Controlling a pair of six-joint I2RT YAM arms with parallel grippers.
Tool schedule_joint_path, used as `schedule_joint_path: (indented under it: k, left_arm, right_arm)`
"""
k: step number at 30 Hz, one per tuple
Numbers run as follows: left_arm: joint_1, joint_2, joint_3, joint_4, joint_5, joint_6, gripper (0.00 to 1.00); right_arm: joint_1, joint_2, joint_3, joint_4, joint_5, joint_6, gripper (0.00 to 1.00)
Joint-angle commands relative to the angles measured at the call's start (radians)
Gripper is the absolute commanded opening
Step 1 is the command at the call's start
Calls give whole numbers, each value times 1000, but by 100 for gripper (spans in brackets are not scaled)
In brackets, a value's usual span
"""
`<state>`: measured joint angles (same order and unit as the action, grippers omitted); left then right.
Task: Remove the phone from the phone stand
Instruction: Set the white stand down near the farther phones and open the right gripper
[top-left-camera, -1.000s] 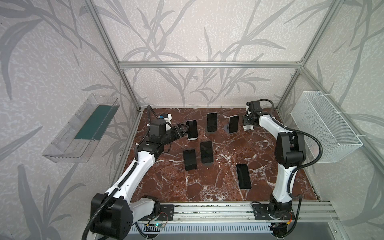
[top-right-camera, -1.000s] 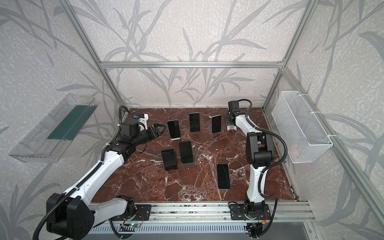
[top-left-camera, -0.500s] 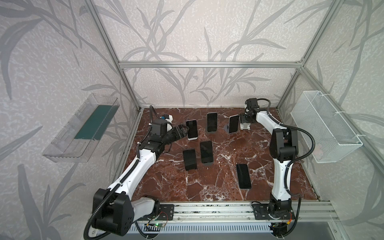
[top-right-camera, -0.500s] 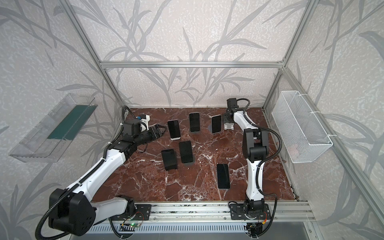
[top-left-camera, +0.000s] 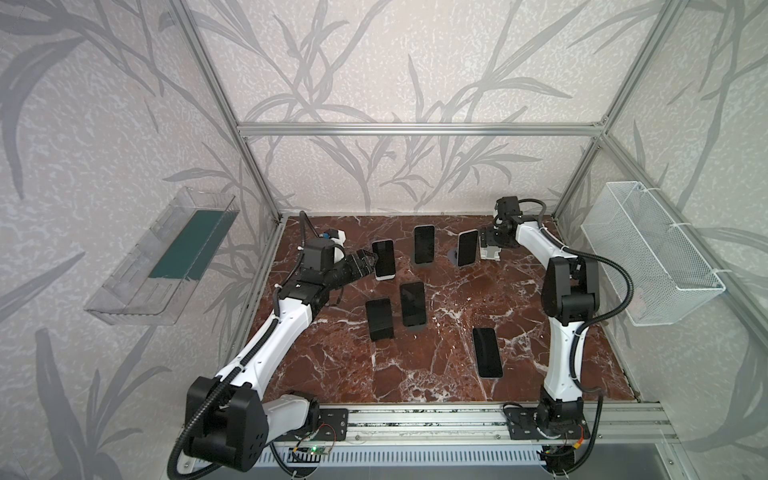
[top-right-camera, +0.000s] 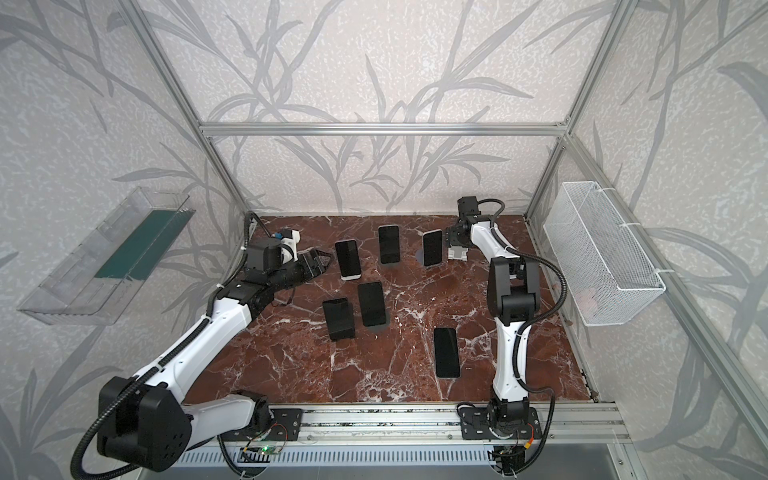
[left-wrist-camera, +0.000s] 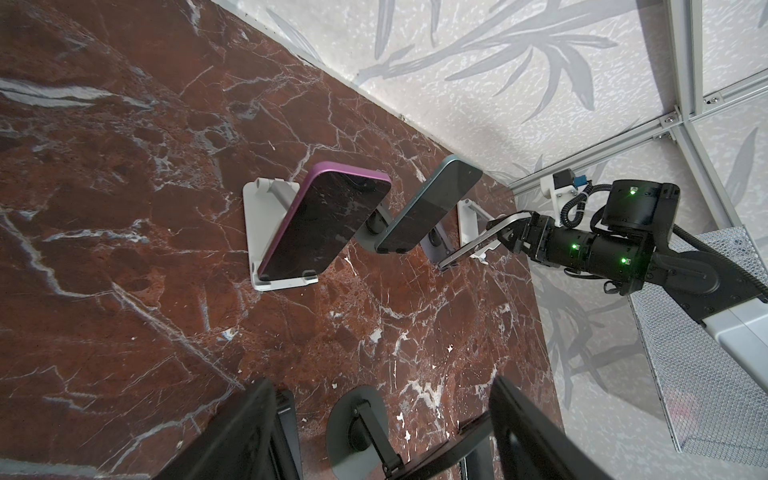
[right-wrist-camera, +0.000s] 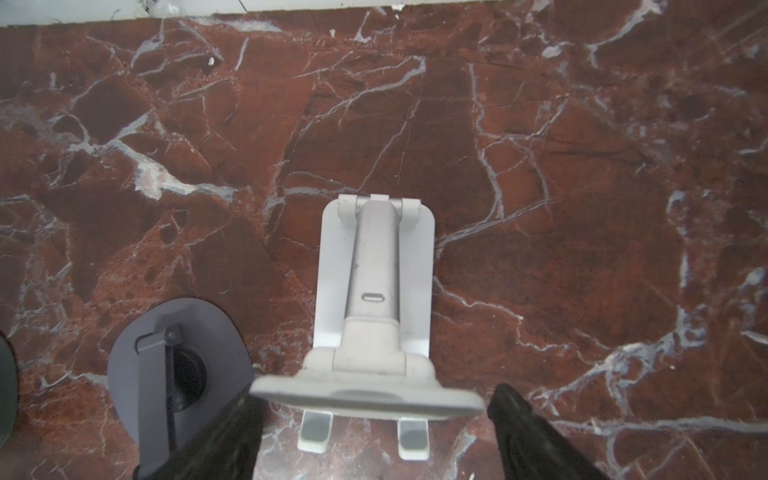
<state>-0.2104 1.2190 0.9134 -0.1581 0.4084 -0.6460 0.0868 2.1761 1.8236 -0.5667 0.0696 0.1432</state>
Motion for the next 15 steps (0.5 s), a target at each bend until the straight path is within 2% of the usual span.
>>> schedule_joint_path:
  k: [1,6,11,13,15]
  left_arm:
    - [-4,-22,21,-5,-9,16,82]
    - [-4,-35,21,-5,-11,16,82]
    - [-5,-57,18,18,30,12,82]
    - [-6,-67,9,57,72,-3,81]
    - [-7,-72,-13,115,109,-34,81]
  right_arm:
    - [-7,-138,-21,-19,-2,20,85]
    - [-7,-292,-104,9,-22,36,86]
    - [-3,-461,-235,99,-256,67,95]
    - [19,-495,-242,90,-297,54,96]
    - [64,-505,-232,61,-282,13,97]
